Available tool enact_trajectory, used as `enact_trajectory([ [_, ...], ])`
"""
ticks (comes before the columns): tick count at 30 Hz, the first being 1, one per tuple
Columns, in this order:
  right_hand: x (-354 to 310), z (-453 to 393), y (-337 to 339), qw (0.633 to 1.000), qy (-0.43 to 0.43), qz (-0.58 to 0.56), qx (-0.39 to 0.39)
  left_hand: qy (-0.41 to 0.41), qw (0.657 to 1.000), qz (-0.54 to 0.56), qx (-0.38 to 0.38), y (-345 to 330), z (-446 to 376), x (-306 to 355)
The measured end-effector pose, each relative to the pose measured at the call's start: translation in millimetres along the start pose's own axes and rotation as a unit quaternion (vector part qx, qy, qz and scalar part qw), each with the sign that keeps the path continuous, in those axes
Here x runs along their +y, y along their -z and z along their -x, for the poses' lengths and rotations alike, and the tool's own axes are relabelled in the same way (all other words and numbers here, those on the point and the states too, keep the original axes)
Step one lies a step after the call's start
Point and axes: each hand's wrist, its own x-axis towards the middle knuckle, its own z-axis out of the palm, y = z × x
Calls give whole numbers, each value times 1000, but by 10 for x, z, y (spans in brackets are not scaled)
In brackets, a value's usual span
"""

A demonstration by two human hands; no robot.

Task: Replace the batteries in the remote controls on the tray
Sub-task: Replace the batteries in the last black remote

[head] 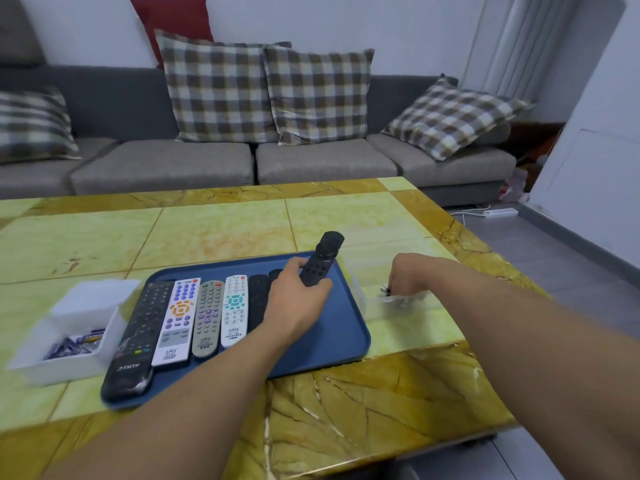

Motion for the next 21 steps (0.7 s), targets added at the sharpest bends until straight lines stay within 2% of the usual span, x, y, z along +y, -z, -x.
enact_trajectory([
  [2, -86, 121, 61, 999, -31, 21, -9, 20, 996, 86, -25, 113, 105, -39],
  [3, -138, 213, 116, 999, -42, 27, 12, 34, 991, 123, -30, 190, 159, -60],
  [6, -275, 484, 258, 979, -66, 13, 192, 57, 975, 212, -38, 342, 311, -121],
  [8, -530, 664, 302, 953, -60, -70, 290, 46, 965, 256, -27, 476, 419, -156],
  [9, -677, 746, 280, 940, -43, -136, 310, 38, 960, 278, -19, 523, 454, -180],
  [11, -1037, 980, 190, 907, 28, -288, 305, 35, 942, 332, -2, 659, 528, -242],
  [13, -1396, 1282, 18, 855, 115, -413, 292, 45, 917, 397, 6, 809, 607, -324],
  [15, -1662, 1514, -217, 804, 167, -496, 282, 46, 886, 461, -8, 907, 674, -368],
  [17, -1846, 1601, -451, 775, 175, -545, 267, 36, 869, 493, -33, 989, 733, -392],
  [19, -1964, 1577, -570, 778, 169, -538, 276, 38, 881, 469, -45, 1078, 761, -433],
  [21, -1986, 1567, -521, 786, 155, -536, 265, 52, 916, 393, -62, 1166, 784, -493],
])
